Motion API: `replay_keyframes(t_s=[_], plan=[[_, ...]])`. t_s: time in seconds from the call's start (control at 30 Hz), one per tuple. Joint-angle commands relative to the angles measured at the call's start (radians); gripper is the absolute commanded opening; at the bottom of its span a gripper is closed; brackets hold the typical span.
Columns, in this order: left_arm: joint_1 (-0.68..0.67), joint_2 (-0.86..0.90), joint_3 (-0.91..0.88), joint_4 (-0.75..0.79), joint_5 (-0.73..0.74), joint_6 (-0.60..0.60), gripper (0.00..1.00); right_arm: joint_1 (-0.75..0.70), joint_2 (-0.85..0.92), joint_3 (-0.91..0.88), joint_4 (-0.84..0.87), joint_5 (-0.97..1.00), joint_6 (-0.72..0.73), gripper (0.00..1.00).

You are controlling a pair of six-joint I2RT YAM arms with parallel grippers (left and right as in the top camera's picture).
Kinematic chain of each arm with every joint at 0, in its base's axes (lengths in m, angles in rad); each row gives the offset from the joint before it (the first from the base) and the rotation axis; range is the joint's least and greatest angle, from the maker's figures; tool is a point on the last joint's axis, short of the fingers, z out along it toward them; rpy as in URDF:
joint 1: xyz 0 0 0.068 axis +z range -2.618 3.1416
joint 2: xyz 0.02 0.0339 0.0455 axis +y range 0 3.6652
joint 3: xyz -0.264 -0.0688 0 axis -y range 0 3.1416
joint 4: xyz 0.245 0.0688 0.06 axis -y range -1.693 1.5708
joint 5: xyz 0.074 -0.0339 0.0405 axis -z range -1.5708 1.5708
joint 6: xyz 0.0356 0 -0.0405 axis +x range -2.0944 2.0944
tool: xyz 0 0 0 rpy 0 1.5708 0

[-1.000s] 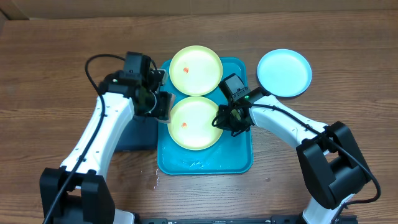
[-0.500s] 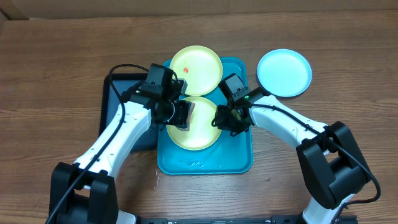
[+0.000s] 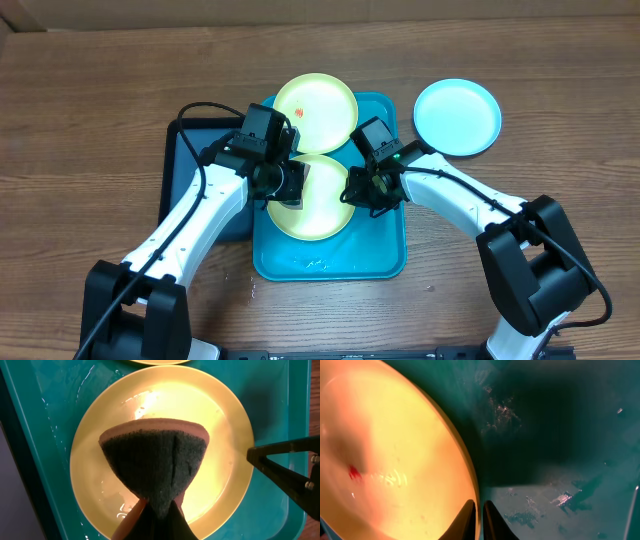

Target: Clean dirty plates on tray and stack at the side

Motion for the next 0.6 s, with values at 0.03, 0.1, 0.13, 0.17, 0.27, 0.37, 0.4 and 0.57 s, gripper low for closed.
replay_keyframes(t_s=[0.03, 0.1, 0.13, 0.17, 0.27, 0.37, 0.4, 0.57], plan=[[-0.008, 0.033, -0.003, 0.001, -0.021, -0.021, 0.04, 0.001, -0.010, -0.003, 0.007, -0.008, -0.002, 0.18], [-0.008, 0.048, -0.003, 0.001, -0.021, -0.021, 0.04, 0.001, -0.010, -0.003, 0.013, -0.007, -0.003, 0.19], [-0.007, 0.054, -0.003, 0.002, -0.022, -0.021, 0.04, 0.001, -0.010, -0.004, 0.017, -0.004, -0.003, 0.19], [-0.007, 0.061, -0.003, 0.002, -0.026, -0.021, 0.04, 0.001, -0.010, -0.004, 0.021, -0.003, -0.006, 0.19], [-0.006, 0.074, -0.003, 0.005, -0.048, -0.021, 0.04, 0.001, -0.010, -0.004, 0.019, -0.002, -0.006, 0.17], [-0.006, 0.074, -0.003, 0.005, -0.047, -0.021, 0.04, 0.001, -0.010, -0.005, 0.014, -0.002, -0.006, 0.13], [-0.006, 0.074, -0.003, 0.005, -0.047, -0.021, 0.04, 0.001, -0.010, -0.005, 0.011, -0.002, -0.006, 0.13], [-0.007, 0.074, -0.003, 0.004, -0.047, -0.021, 0.04, 0.006, -0.010, -0.005, -0.003, -0.014, -0.006, 0.13]])
